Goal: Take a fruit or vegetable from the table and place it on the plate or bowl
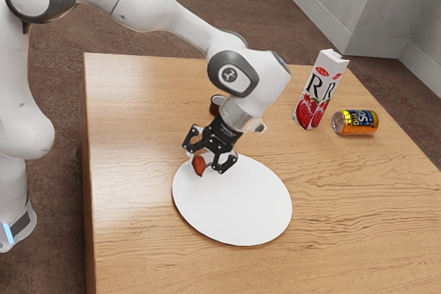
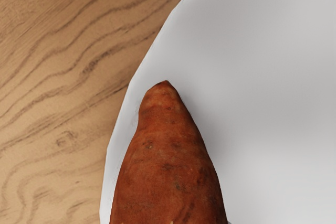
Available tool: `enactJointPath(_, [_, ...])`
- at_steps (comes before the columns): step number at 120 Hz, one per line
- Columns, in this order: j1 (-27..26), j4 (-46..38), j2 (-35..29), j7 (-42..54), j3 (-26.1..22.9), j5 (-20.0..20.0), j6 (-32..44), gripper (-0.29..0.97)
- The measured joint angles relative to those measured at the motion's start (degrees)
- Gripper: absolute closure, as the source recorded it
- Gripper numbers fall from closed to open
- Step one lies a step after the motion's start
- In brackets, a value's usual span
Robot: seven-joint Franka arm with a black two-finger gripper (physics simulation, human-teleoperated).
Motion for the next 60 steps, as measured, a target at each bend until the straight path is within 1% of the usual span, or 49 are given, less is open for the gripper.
enactJointPath(9, [-0.06, -0.05, 0.22, -0.29, 0.01, 0.38, 0.69, 0.53])
enactJointPath(30, [-0.18, 0.25, 0.48, -0.61, 0.01, 3.27, 2.35, 0.53])
enactJointPath(42, [-0.13, 0.18, 0.50, -0.71, 0.03, 4.27, 3.17, 0.53])
enactJointPath(44, [-0.14, 0.16, 0.50, -0.72, 0.02, 4.37, 3.28, 0.51])
enactJointPath(53, [-0.24, 0.10, 0.66, -0.74, 0.02, 4.68, 3.75, 0.31])
enactJointPath(60, [-0.28, 0.04, 0.73, -0.74, 0.01, 4.82, 4.01, 0.21])
